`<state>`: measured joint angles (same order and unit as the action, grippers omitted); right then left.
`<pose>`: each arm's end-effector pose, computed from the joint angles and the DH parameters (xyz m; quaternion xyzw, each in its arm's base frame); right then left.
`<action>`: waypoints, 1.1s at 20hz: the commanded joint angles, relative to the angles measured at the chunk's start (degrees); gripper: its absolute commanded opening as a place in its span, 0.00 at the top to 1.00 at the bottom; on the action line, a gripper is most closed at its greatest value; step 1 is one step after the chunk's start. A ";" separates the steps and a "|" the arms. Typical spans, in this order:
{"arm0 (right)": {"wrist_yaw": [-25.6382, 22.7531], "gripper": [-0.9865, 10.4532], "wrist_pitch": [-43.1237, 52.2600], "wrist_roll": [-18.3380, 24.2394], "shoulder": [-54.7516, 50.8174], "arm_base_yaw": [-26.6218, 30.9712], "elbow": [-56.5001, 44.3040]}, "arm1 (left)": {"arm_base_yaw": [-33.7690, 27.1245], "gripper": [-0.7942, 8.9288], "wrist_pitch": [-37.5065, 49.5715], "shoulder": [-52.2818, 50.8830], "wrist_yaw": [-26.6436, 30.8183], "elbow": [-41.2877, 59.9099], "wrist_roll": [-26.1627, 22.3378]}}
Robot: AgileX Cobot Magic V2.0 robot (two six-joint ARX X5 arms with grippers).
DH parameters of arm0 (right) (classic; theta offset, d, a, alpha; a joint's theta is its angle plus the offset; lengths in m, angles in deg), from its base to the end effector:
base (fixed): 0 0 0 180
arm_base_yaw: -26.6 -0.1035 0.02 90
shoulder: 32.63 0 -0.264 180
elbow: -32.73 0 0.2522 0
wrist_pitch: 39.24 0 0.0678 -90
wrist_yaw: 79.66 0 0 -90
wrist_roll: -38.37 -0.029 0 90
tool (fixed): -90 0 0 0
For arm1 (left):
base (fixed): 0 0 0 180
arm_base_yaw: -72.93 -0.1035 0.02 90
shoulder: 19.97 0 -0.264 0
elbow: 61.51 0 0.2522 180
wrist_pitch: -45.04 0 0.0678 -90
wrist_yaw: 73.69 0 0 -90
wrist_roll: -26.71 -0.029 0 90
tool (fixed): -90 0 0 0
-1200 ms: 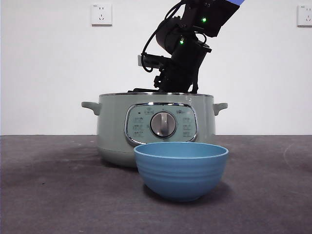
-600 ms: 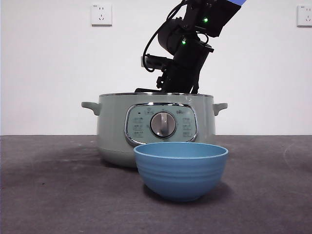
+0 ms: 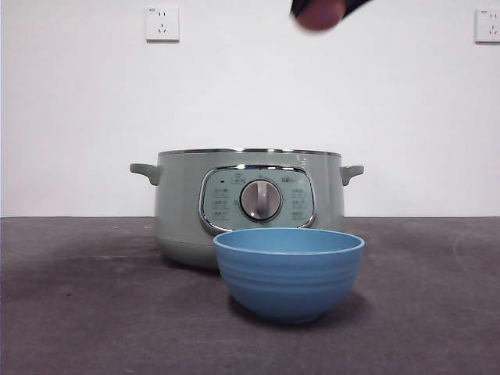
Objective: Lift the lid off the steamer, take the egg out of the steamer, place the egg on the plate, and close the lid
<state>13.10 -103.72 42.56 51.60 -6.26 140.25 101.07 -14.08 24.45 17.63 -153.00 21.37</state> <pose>0.2495 0.1628 0.4022 -0.1239 0.3290 0.2985 0.8873 0.0866 -0.0456 0.4527 0.0717 0.0907 -0.2351 0.9651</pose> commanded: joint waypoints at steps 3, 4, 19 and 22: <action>-0.09 0.93 -6.56 -0.83 -3.93 -3.52 -0.09 | -0.11 0.93 3.28 -0.76 -0.22 -0.35 0.17; -0.07 0.93 -6.80 -1.07 -3.93 -4.68 -0.28 | -0.13 0.93 3.28 -0.76 -0.26 -0.35 0.17; 3.34 0.93 22.67 -9.27 -3.83 -10.12 -38.18 | -0.11 0.93 2.67 -0.76 -0.33 -0.35 0.17; 3.39 0.93 27.08 -9.33 -2.80 -10.12 -41.75 | -0.11 0.93 2.19 -0.76 -0.33 -0.35 0.15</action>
<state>16.38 -77.12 33.99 48.34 -16.21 98.94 101.07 -14.32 24.43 17.24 -152.94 21.37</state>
